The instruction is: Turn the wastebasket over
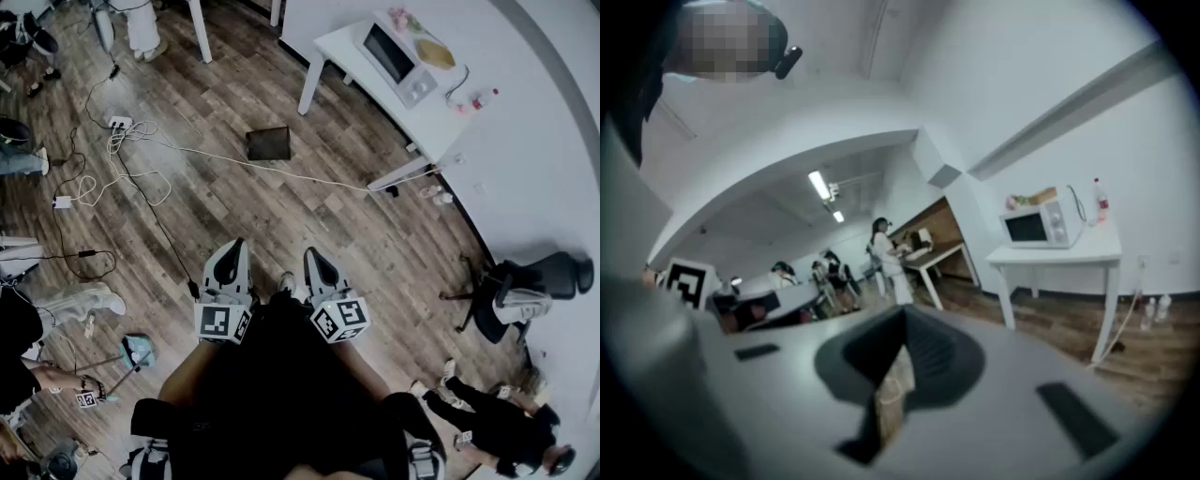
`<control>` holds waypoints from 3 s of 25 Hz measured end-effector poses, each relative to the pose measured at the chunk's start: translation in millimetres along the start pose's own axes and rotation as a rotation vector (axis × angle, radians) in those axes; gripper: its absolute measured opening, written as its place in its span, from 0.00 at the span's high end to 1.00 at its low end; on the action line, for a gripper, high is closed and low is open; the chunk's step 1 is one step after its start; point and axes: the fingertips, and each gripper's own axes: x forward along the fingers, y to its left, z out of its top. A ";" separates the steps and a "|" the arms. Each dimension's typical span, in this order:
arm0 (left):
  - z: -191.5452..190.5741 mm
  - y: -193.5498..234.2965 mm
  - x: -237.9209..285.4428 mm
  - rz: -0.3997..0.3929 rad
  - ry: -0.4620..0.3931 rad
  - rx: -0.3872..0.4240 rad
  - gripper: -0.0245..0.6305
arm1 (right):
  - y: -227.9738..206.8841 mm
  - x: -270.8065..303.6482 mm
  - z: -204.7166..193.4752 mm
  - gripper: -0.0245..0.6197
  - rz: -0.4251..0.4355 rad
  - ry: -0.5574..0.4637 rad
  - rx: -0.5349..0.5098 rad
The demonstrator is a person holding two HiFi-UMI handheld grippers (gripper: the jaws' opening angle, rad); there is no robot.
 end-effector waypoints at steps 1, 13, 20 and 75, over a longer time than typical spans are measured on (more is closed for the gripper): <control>0.0 -0.6 -0.1 -0.001 0.000 -0.001 0.91 | -0.2 -0.4 0.2 0.91 0.000 -0.003 0.000; 0.3 -3.7 2.1 -0.024 0.007 -0.008 0.91 | 0.5 -1.5 0.7 0.91 -0.012 -0.006 0.007; 3.5 8.4 -5.4 -0.028 -0.003 -0.026 0.91 | 14.8 0.8 1.0 0.91 -0.004 -0.036 0.039; 18.3 77.5 288.4 0.135 0.042 -0.054 0.91 | -163.9 272.5 112.8 0.91 0.162 0.068 0.040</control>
